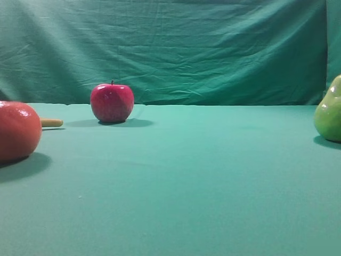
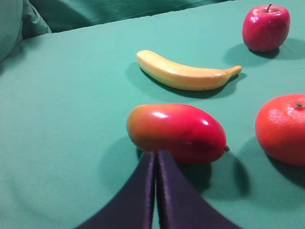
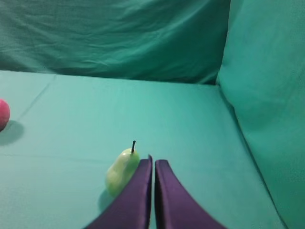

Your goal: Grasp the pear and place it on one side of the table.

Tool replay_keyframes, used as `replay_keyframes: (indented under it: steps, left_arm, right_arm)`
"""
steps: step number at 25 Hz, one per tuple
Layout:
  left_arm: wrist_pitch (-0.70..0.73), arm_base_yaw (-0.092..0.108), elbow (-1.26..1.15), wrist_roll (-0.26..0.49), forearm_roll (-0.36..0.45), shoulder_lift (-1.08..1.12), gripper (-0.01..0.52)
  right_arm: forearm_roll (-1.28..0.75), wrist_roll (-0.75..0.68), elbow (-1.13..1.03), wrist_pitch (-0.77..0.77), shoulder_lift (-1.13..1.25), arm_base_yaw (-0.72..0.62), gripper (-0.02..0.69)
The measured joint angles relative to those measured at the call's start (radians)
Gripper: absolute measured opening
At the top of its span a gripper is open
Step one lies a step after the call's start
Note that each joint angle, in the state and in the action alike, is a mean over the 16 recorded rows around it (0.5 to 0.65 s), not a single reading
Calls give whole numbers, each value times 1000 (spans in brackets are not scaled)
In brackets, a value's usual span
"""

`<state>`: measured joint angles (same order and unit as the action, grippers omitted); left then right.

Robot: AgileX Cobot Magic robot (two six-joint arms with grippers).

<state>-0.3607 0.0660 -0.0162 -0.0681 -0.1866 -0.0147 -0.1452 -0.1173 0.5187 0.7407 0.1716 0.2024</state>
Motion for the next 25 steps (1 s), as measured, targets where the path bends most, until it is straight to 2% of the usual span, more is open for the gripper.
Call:
replay_keyframes:
  steps: [10,16,25]
  left_arm:
    - [0,0,0,0,0,0,0]
    - [0,0,0,0,0,0,0]
    - [0,0,0,0,0,0,0]
  right_arm:
    - [-76,-42,-411,-287,-166,-35,0]
    - [-82,-75,-518,-330,-183,-76,0]
    - [-80,-89,-540,-338,-183,-109,0]
